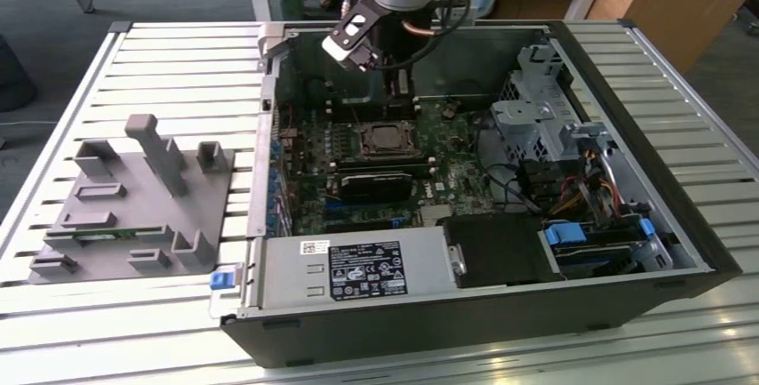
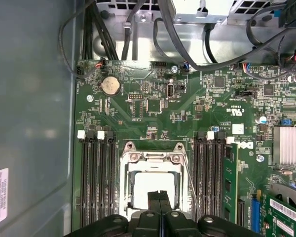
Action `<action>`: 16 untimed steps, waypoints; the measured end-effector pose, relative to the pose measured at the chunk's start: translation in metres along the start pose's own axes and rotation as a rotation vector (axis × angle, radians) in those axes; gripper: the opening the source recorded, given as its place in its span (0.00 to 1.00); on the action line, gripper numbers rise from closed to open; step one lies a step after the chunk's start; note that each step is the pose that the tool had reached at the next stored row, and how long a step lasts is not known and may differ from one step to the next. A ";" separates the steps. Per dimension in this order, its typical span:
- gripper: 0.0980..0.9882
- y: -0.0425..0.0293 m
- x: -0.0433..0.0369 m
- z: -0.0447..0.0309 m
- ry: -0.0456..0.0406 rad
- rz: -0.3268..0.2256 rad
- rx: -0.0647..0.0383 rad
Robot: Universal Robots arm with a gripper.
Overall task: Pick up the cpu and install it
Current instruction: 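Install the first cpu locking lever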
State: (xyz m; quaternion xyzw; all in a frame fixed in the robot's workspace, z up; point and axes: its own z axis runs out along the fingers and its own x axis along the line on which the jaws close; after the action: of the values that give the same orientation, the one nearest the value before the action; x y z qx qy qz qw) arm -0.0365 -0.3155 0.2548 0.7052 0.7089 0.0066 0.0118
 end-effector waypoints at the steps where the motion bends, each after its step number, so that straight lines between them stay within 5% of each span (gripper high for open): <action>1: 0.01 0.0001 0.0000 -0.0017 0.0000 0.000 0.000; 8: 0.01 0.0003 -0.0001 -0.0090 0.0002 -0.005 0.000; 16: 0.01 0.0002 -0.0001 -0.0090 0.0034 -0.138 -0.001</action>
State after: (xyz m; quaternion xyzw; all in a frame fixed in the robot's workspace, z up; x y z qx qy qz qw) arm -0.0365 -0.3156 0.2639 0.6546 0.7558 0.0073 0.0113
